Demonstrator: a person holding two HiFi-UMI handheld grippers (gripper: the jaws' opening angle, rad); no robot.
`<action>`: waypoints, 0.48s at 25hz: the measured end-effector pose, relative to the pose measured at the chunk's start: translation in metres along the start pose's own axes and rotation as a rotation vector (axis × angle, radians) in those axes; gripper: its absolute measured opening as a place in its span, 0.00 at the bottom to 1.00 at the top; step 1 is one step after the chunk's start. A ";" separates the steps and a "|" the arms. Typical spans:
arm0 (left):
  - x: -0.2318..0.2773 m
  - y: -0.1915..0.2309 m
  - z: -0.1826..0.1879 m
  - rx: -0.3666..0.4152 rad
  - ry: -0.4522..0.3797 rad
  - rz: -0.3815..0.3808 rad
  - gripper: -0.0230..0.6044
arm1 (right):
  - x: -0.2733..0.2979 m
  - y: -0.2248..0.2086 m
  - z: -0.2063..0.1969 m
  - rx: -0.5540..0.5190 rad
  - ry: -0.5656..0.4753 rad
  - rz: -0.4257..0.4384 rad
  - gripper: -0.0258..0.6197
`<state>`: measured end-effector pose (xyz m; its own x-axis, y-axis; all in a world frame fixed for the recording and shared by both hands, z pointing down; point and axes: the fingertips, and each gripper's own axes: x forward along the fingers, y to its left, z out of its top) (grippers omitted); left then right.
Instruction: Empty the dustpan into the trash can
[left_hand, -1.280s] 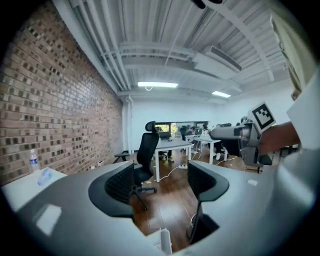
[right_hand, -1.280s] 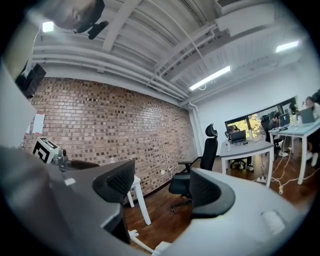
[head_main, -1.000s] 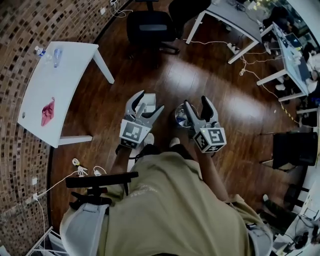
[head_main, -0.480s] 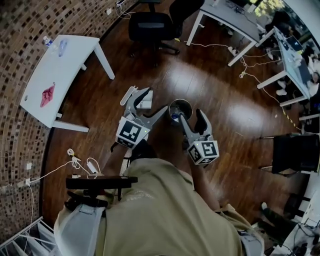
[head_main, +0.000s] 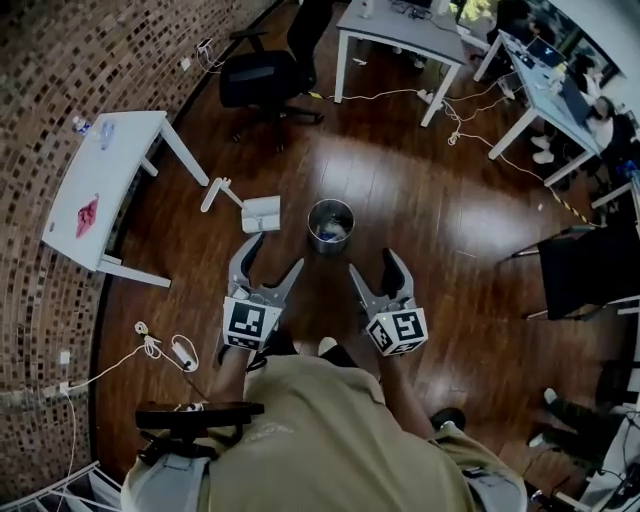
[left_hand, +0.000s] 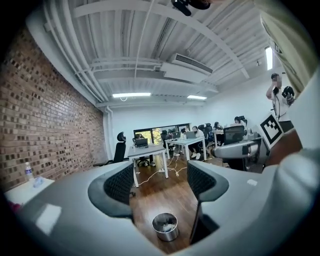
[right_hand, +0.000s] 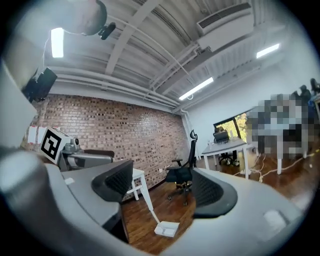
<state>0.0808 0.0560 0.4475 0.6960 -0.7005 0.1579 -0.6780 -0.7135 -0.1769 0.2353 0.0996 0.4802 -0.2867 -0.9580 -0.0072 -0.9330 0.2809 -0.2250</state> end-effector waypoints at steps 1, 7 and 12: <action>-0.006 -0.002 0.002 0.019 0.003 0.014 0.53 | -0.004 0.004 0.010 -0.038 -0.016 -0.008 0.60; -0.042 0.014 0.027 -0.044 -0.085 0.120 0.53 | -0.030 0.029 0.064 -0.158 -0.099 -0.095 0.75; -0.067 0.020 0.029 0.034 -0.056 0.156 0.53 | -0.019 0.060 0.084 -0.157 -0.149 -0.040 0.76</action>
<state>0.0275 0.0888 0.4053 0.5955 -0.8002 0.0714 -0.7713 -0.5943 -0.2280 0.2028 0.1296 0.3852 -0.2243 -0.9633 -0.1476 -0.9688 0.2368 -0.0734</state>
